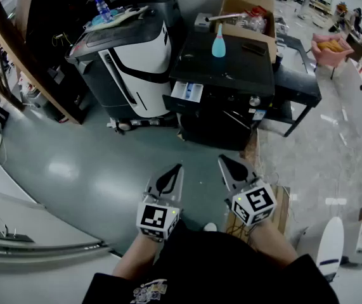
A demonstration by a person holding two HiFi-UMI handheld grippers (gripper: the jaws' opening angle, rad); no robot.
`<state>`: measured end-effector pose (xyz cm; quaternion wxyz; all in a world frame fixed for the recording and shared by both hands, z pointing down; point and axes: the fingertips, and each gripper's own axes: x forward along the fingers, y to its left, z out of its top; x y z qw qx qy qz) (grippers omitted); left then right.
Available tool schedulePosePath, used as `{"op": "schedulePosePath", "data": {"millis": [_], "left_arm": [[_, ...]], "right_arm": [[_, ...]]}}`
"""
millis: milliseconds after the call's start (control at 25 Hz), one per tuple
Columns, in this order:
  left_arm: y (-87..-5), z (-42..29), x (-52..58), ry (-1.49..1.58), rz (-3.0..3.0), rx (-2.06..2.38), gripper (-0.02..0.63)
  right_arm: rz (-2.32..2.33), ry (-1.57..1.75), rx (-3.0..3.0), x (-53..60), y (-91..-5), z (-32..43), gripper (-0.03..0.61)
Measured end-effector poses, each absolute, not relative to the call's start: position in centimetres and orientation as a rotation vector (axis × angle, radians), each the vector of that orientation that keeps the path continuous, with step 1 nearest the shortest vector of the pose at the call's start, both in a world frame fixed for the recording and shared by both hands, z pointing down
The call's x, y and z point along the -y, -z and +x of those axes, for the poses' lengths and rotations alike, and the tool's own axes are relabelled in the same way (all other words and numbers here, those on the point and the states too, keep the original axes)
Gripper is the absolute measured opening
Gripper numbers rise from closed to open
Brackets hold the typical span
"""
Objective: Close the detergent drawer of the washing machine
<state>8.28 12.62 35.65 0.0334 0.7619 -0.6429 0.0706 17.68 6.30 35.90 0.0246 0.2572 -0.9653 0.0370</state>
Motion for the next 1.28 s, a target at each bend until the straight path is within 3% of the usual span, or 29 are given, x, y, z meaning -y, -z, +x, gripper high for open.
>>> {"op": "schedulePosePath", "data": {"millis": [1280], "left_arm": [[-36.6,5.4,-12.2,-0.160,2.306,1.966,0.005]], "right_arm": [[0.797,-0.163,3.004,-5.6,-36.2,15.4,0.010]]}}
